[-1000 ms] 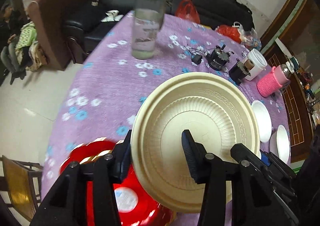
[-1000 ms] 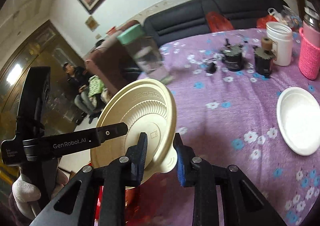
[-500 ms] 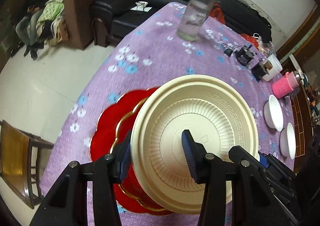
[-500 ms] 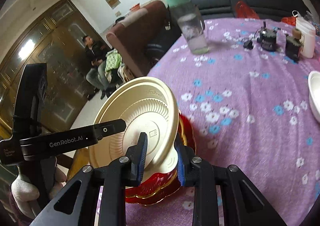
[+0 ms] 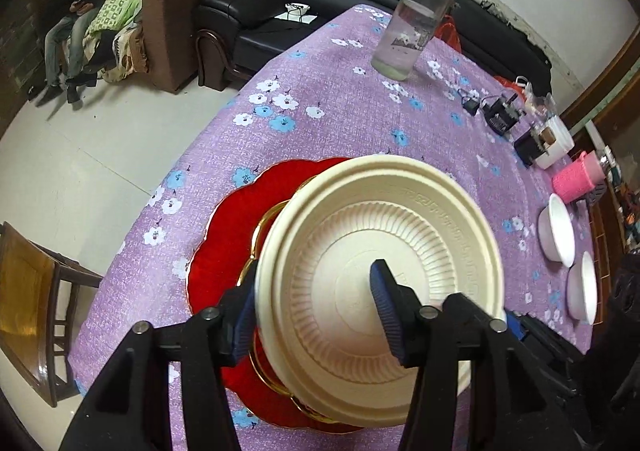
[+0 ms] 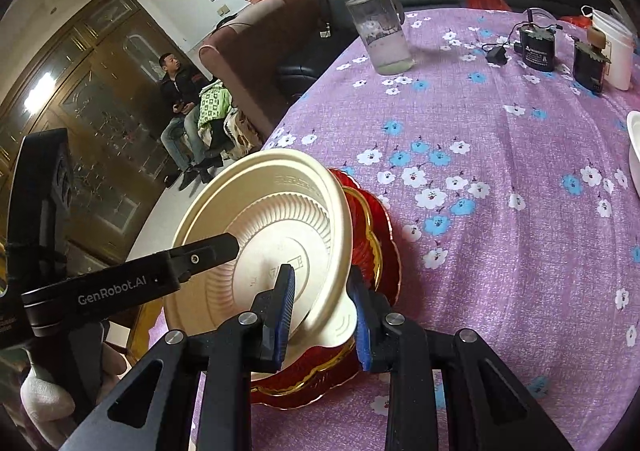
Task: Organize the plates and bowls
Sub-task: 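Carry the cream bowl onto the red plate stack and open both grippers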
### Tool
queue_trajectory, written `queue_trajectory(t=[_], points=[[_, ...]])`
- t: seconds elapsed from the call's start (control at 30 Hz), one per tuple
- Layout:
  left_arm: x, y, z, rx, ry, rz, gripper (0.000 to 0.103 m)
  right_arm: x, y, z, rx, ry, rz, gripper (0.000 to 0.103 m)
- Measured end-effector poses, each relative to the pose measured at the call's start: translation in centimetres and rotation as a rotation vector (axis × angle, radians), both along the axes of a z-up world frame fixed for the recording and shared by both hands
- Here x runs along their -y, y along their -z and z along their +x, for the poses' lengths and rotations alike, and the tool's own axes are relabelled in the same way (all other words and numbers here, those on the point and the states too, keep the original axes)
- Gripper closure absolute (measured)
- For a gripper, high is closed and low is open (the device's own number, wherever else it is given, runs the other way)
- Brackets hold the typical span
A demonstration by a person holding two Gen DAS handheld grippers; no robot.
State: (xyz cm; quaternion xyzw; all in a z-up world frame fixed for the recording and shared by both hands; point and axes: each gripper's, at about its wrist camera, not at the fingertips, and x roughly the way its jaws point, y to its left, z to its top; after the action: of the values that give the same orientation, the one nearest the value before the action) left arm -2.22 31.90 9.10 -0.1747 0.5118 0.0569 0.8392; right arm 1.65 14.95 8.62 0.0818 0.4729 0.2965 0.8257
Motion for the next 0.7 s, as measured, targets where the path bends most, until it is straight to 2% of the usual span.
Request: queue_trajectory(t=[0.07,0.13,0.2,0.33,0.4,0.6,0.7], points=[[-0.1,-0.3,-0.3,0.014,-0.007,-0.015,0.044,-0.3,0.0,-0.3,0.024,-0.005,-0.018,0.071],[-0.1,-0.5,-0.7,0.028,-0.010,-0.019,0.040,-0.6,-0.2,-0.4,0.051,-0.015,-0.029,0.063],[0.0,-1.0,-1.1,0.047,-0.014,-0.022,0.039,-0.9,-0.5,-0.8,0.082,-0.026,-0.037,0.049],[0.0,-2.1,-2.2,0.095,-0.021,-0.031,0.038,-1.2,-1.3,-1.4,0.143,-0.021,-0.067,0.041],[0.0,-3.0,-3.0,0.132,-0.028,-0.032,0.036,-1.1,-1.5,-1.6,0.156,-0.018,-0.068,0.032],[0.6,-5.9,-5.9,0.254,-0.057,0.007,0.027,0.3,-2.2,-1.9,0.184,0.022,-0.055,0.030],[2.3,-7.2,-7.5,0.318,-0.036,0.051,0.024,1.4,-2.8,-2.5,0.206,0.042,-0.036,0.030]])
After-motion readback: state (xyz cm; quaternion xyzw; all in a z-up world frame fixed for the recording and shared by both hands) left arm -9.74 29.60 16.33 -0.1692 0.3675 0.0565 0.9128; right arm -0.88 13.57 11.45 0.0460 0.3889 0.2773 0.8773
